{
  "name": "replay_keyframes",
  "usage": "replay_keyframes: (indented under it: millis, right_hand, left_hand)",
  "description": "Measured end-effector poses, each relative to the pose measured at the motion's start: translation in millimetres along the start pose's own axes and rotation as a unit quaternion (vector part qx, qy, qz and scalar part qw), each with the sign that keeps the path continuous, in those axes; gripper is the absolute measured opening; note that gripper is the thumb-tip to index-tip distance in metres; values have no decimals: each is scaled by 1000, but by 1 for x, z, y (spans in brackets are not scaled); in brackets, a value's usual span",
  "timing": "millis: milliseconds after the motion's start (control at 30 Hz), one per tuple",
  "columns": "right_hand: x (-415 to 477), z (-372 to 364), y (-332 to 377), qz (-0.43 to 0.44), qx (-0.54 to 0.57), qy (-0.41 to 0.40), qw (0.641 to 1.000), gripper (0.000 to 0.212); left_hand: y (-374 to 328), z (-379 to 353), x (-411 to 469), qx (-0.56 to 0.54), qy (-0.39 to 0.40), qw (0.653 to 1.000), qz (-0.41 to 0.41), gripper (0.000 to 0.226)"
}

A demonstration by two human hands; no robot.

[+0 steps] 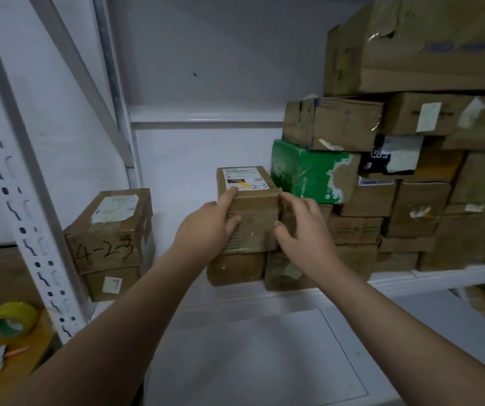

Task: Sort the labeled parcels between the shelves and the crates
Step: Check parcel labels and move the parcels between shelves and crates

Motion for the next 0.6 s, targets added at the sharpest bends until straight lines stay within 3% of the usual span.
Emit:
replay_keyframes:
  millis: [167,267,400,600]
  right_hand:
    - [-5,-5,2,-59,186,32,980,43]
    - [-9,-9,3,-74,217,37,973,37]
    - [-14,-8,5,-95,231,24,968,45]
    - [-20,-3,7,-102,290,28,951,26]
  left_hand:
    - [-6,-8,-31,-110,-73,991,22,47]
    - [-17,-10,-48,-203,-116,971,45,38]
    - [-29,-9,-57,-357,-150,912,137,16]
    - [-33,-2,-61,-503,-154,826,204,22]
Point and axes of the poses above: each hand's wrist, its own x-axis towards the middle knuckle, its own z-axis out of the back of the hand, y = z × x, the point moved 1 cm from there along x, towards the middle knuckle, and after that the axes turned 6 degrees about -y, right-handed, at the moved point
